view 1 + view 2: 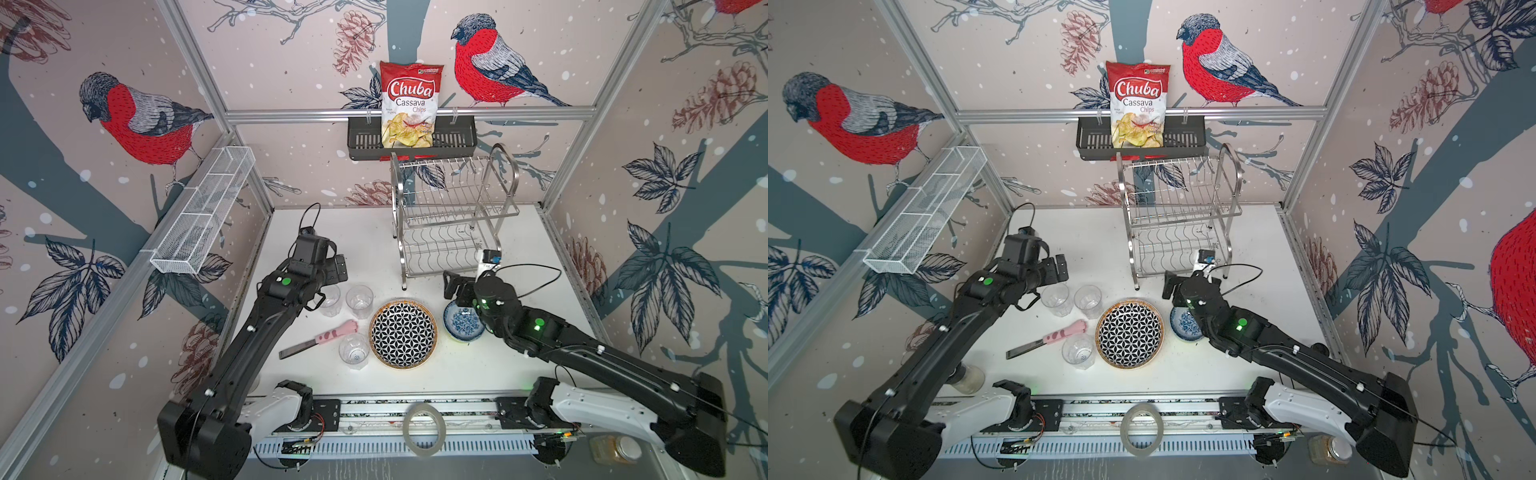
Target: Unload the mixed dishes from the dish rack
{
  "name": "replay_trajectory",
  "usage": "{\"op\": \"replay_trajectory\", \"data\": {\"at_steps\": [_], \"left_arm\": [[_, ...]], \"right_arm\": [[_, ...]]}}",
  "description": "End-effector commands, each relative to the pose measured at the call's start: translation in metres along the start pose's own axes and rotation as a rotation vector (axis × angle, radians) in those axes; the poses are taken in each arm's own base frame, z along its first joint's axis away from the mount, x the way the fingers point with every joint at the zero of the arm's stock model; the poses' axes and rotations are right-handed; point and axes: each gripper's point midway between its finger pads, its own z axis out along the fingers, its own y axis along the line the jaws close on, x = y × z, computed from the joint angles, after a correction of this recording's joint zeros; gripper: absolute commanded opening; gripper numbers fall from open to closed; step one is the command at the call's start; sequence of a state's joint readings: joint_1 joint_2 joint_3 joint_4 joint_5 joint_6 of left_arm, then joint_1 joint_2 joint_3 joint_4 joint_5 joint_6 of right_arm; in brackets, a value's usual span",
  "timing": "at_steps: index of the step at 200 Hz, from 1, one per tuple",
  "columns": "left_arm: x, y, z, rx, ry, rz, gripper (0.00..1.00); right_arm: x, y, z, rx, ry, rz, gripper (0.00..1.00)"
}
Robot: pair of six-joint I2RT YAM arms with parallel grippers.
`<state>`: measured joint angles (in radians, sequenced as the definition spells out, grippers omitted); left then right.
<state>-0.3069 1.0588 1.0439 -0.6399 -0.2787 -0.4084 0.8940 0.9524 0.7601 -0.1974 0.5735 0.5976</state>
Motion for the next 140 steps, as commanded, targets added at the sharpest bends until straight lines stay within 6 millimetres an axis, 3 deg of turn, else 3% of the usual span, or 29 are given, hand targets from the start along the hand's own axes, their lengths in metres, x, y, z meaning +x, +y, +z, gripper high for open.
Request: {"op": "replay_trajectory", "data": {"at_steps": [1, 22, 46, 84, 106, 127, 140], "left_arm": [[-0.046, 0.009, -0.013, -0.032, -0.256, -0.055, 0.99], [-0.061, 0.020, -0.018, -0.068, -0.404, -0.103, 0.99], [-0.063, 0.035, -0.010, -0.136, -0.475, -0.097, 0.99], [-0.057, 0.072, 0.021, -0.229, -0.486, -0.083, 0.99], [-0.045, 0.074, 0.039, -0.240, -0.506, 0.059, 0.99], [-0.033, 0.088, 0.050, -0.277, -0.524, 0.050, 0.99], [-0.021, 0.083, 0.064, -0.191, -0.520, 0.063, 0.99]], "right_arm": [[-0.016, -0.036, -0.002, 0.101, -0.064, -0.024, 0.99], [-0.030, -0.071, -0.010, 0.169, -0.149, 0.006, 0.99], [-0.039, -0.094, -0.016, 0.165, -0.256, -0.082, 0.99], [-0.020, -0.151, -0.007, 0.322, -0.263, -0.152, 0.99], [-0.005, -0.174, 0.007, 0.358, -0.225, -0.182, 0.99], [0.005, -0.194, 0.013, 0.392, -0.224, -0.136, 0.99], [0.015, -0.210, 0.017, 0.427, -0.228, -0.108, 0.99]]}}
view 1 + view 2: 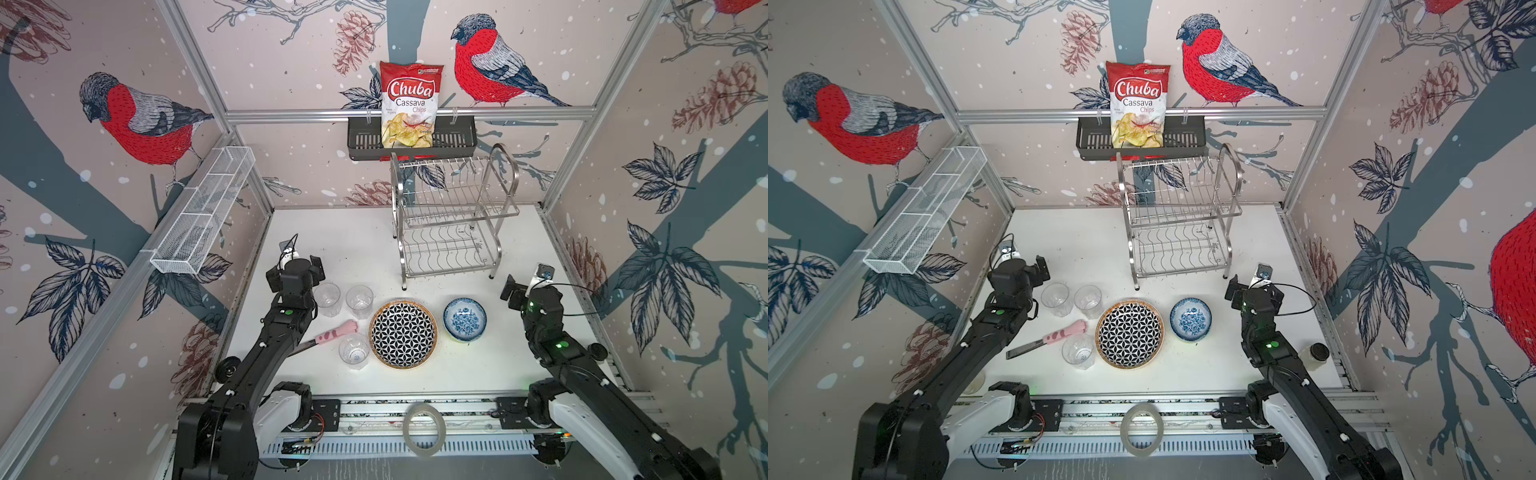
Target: Unload the mixed dishes from the dish rack
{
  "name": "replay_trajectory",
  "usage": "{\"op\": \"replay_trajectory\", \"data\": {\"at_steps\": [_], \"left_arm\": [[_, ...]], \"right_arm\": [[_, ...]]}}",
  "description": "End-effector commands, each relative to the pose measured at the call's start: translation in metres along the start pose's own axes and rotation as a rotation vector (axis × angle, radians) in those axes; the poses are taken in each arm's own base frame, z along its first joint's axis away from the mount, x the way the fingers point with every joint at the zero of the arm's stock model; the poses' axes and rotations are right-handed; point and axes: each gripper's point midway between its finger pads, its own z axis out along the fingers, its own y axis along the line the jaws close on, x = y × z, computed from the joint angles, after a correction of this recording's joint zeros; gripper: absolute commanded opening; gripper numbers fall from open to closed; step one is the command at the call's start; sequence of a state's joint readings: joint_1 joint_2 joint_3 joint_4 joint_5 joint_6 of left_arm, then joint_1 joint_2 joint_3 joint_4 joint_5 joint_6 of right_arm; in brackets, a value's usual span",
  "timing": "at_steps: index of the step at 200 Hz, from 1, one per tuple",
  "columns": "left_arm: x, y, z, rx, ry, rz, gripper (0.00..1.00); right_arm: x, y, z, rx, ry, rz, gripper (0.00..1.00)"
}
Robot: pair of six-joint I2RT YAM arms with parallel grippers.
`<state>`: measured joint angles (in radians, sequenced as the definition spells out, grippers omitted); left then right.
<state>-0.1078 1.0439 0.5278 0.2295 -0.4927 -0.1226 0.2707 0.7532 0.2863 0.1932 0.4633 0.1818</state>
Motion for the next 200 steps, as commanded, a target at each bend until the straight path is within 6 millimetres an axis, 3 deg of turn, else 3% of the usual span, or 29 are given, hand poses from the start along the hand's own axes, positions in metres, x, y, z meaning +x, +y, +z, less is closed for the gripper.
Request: {"op": "replay_trajectory", "data": {"at_steps": [1, 29, 71, 114, 143, 200], "left_arm": [[-0.013, -0.010, 0.007, 0.098, -0.131, -0.016, 0.99], [0.021, -0.019, 0.013, 0.173, -0.153, -0.024, 0.99], [0.046, -0.009, 0.021, 0.129, -0.163, -0.015, 0.99], [0.037, -0.013, 0.029, 0.174, -0.201, -0.022, 0.99], [0.039, -0.023, 0.041, 0.211, -0.158, -0.002, 0.99], [0.036, -0.015, 0.032, 0.192, -0.200, -0.046, 0.99]], "right_arm": [[-0.004, -0.006, 0.009, 0.001, -0.071, 0.048, 0.99], [0.016, -0.025, 0.023, 0.054, -0.039, 0.120, 0.99], [0.012, -0.040, 0.028, 0.086, -0.125, 0.114, 0.99], [0.003, -0.043, 0.033, 0.054, -0.179, 0.150, 0.99], [-0.001, -0.037, 0.049, 0.037, -0.169, 0.159, 0.99], [-0.008, -0.021, 0.071, -0.021, -0.162, 0.107, 0.99]]}}
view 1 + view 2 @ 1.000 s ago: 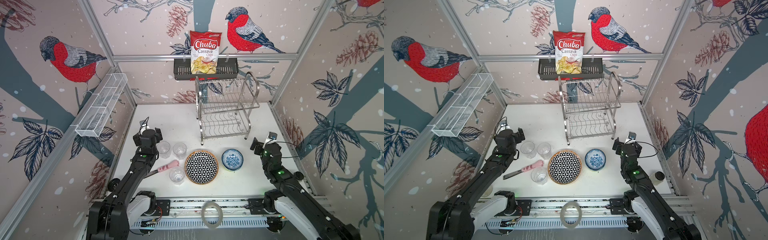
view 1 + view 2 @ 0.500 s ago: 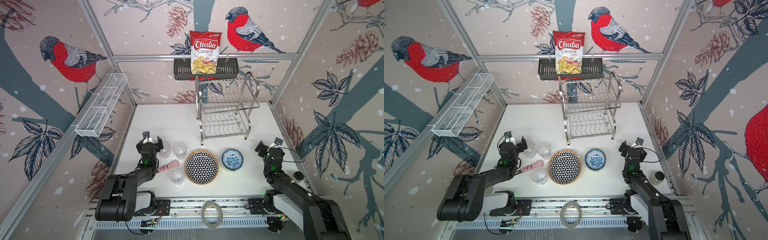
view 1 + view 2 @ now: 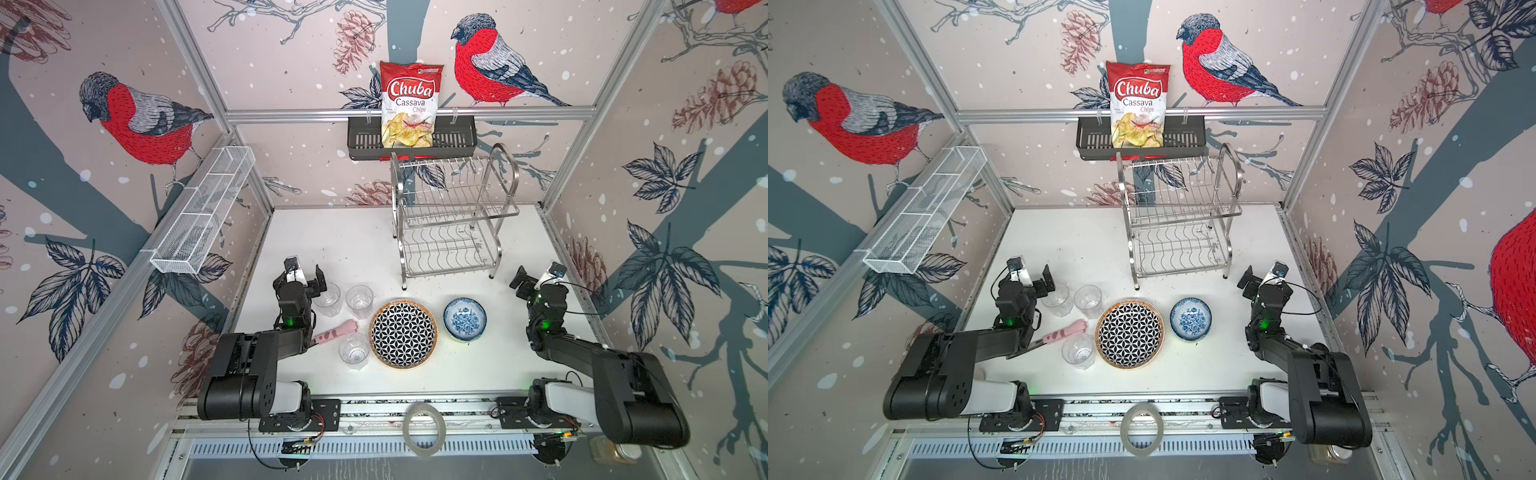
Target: Unload the mixed dishes from the dish rack
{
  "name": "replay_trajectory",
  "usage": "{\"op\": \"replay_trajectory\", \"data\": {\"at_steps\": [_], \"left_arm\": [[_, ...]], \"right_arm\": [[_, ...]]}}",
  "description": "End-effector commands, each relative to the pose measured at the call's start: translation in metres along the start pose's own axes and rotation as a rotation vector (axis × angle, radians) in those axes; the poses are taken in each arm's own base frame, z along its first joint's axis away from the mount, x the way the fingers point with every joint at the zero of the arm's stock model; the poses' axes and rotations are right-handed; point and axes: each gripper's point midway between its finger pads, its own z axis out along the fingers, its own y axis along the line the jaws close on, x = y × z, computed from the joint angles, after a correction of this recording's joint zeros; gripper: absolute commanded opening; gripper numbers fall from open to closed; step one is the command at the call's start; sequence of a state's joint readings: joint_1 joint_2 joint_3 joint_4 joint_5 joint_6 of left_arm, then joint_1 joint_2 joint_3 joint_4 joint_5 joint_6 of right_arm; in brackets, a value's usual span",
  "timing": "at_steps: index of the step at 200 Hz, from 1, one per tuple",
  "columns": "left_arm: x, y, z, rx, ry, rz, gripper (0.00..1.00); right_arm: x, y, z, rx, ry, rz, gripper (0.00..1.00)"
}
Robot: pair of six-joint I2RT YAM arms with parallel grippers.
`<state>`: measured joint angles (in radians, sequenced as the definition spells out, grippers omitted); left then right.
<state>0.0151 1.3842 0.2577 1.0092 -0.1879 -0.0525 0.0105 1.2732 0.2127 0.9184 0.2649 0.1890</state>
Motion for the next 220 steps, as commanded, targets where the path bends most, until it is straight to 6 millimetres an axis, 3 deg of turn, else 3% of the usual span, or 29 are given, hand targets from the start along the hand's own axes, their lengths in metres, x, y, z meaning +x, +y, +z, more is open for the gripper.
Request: {"op": "replay_trajectory", "data": {"at_steps": [1, 24, 52, 68, 80, 93, 129, 190, 211, 220], "left_arm": [[-0.018, 0.001, -0.002, -0.007, -0.071, -0.017, 0.99], [-0.021, -0.002, -0.009, 0.018, -0.108, -0.022, 0.99], [-0.027, 0.033, -0.015, -0.180, -0.077, -0.086, 0.99], [-0.036, 0.039, -0.022, -0.216, -0.047, -0.056, 0.99], [-0.049, 0.043, -0.032, -0.227, -0.138, -0.084, 0.99], [-0.052, 0.036, -0.039, -0.178, -0.204, -0.055, 0.99], [-0.034, 0.011, -0.041, -0.019, -0.190, -0.041, 0.99], [-0.013, 0.007, -0.024, -0.005, -0.160, -0.086, 1.00], [-0.008, 0.003, -0.028, 0.024, -0.212, -0.069, 1.00], [-0.015, 0.001, -0.035, 0.046, -0.258, -0.064, 0.99]], "right_arm": [[-0.015, 0.013, 0.006, -0.059, -0.055, -0.014, 0.99], [-0.016, 0.016, 0.015, -0.063, -0.052, -0.046, 0.99], [-0.013, 0.015, 0.020, -0.058, -0.040, -0.047, 0.99], [-0.012, 0.014, 0.019, -0.058, -0.046, -0.048, 0.99], [-0.010, 0.014, 0.020, -0.058, -0.054, -0.047, 0.99], [-0.007, 0.012, 0.021, -0.055, -0.052, -0.043, 0.99], [-0.002, 0.019, 0.022, -0.103, -0.049, -0.057, 0.99], [-0.002, 0.018, 0.021, -0.105, -0.051, -0.056, 0.99], [-0.002, 0.019, 0.021, -0.105, -0.052, -0.057, 0.99], [-0.001, 0.019, 0.021, -0.105, -0.050, -0.057, 0.99]]}}
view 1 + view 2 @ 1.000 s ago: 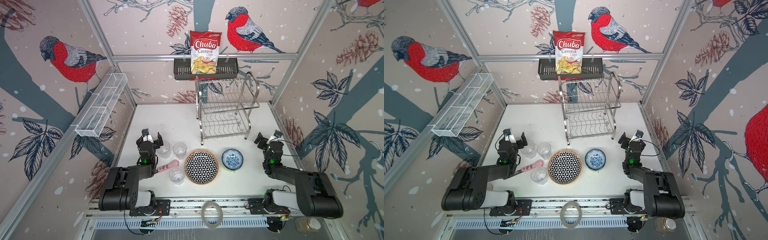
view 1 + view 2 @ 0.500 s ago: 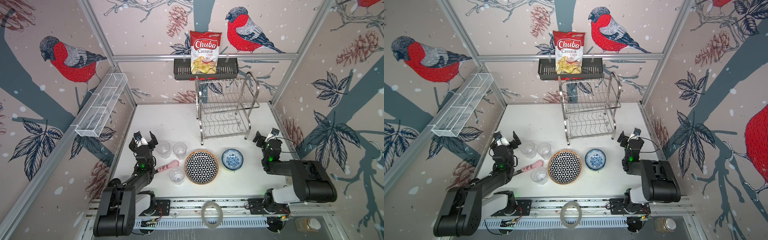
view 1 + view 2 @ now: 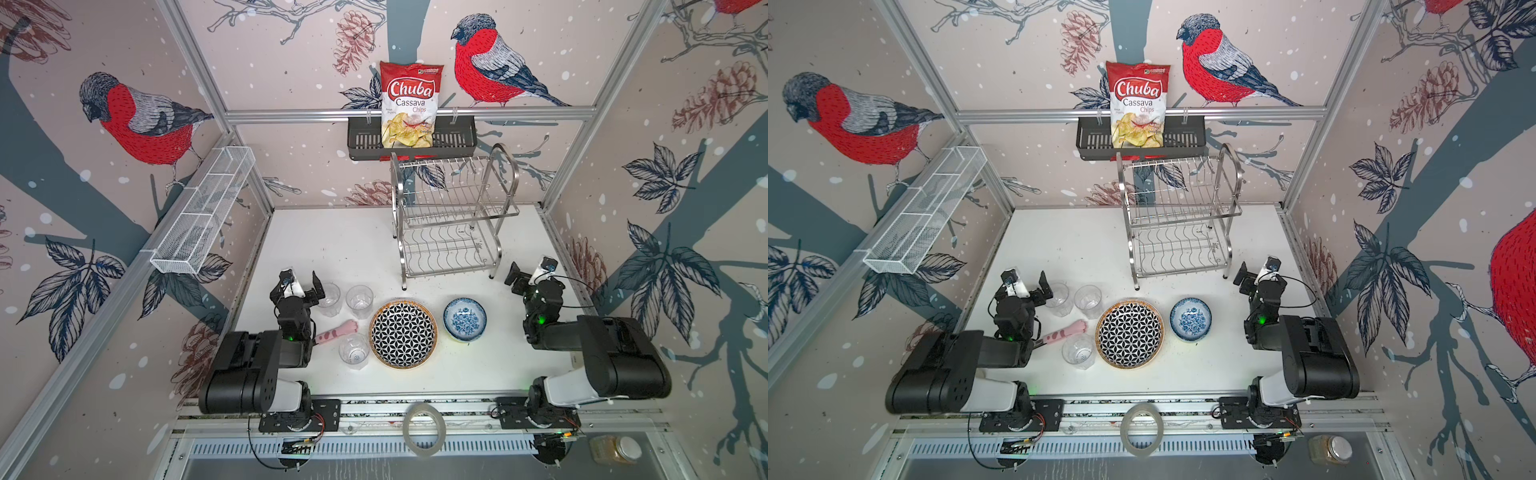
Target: Unload the mixed dishes from the dish rack
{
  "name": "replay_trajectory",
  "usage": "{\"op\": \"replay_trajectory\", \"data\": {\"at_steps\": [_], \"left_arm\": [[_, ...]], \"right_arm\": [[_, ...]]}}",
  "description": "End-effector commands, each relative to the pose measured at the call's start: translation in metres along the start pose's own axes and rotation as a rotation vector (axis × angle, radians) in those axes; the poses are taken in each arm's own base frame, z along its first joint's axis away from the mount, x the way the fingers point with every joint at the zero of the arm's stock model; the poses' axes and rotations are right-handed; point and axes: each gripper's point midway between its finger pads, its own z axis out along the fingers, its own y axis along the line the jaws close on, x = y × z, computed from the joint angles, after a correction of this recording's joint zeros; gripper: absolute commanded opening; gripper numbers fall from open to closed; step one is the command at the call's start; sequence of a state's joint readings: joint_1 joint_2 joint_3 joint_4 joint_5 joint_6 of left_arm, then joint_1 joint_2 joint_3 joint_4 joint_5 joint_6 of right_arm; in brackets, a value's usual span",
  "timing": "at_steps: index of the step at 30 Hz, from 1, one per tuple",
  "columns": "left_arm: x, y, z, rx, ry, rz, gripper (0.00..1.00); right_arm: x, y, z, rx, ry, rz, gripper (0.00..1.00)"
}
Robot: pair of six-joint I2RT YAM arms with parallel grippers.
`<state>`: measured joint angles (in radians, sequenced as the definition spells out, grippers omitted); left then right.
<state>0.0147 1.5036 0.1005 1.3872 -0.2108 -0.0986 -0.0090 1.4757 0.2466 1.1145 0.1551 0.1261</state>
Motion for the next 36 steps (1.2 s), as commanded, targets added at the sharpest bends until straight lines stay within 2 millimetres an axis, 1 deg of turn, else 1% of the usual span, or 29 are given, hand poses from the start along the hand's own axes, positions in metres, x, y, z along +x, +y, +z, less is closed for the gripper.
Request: {"op": "replay_trajectory", "data": {"at_steps": [1, 3, 7, 13, 16, 20, 23, 25, 32, 36], "left_arm": [[-0.028, -0.010, -0.010, 0.068, -0.154, -0.003, 0.99], [-0.023, -0.010, -0.007, 0.064, -0.118, -0.006, 1.00], [-0.019, -0.029, 0.003, 0.156, -0.087, 0.047, 0.99], [-0.015, -0.043, 0.010, 0.226, -0.055, 0.081, 1.00], [-0.013, -0.047, 0.011, 0.251, -0.043, 0.092, 1.00], [-0.013, -0.045, 0.012, 0.234, -0.043, 0.086, 1.00], [-0.012, -0.030, 0.022, 0.141, -0.014, 0.052, 0.99], [-0.011, -0.035, 0.025, 0.162, -0.005, 0.070, 1.00], [-0.010, -0.035, 0.024, 0.162, -0.004, 0.071, 1.00], [-0.010, -0.035, 0.024, 0.163, -0.001, 0.071, 1.00]], "right_arm": [[-0.009, 0.002, 0.000, -0.010, -0.038, -0.005, 0.99], [-0.009, 0.002, 0.000, -0.012, -0.038, -0.006, 0.99], [-0.007, 0.007, 0.000, -0.035, -0.036, -0.020, 0.99], [-0.006, 0.010, 0.000, -0.041, -0.032, -0.037, 0.99], [-0.005, 0.015, -0.002, -0.070, -0.043, -0.052, 0.99], [-0.005, 0.015, -0.001, -0.072, -0.036, -0.052, 0.99], [-0.005, 0.015, -0.001, -0.071, -0.038, -0.052, 0.99], [-0.004, 0.015, -0.002, -0.071, -0.036, -0.053, 0.99], [-0.003, 0.015, 0.002, -0.073, -0.025, -0.049, 0.99], [-0.004, 0.015, 0.000, -0.073, -0.032, -0.050, 0.99]]}}
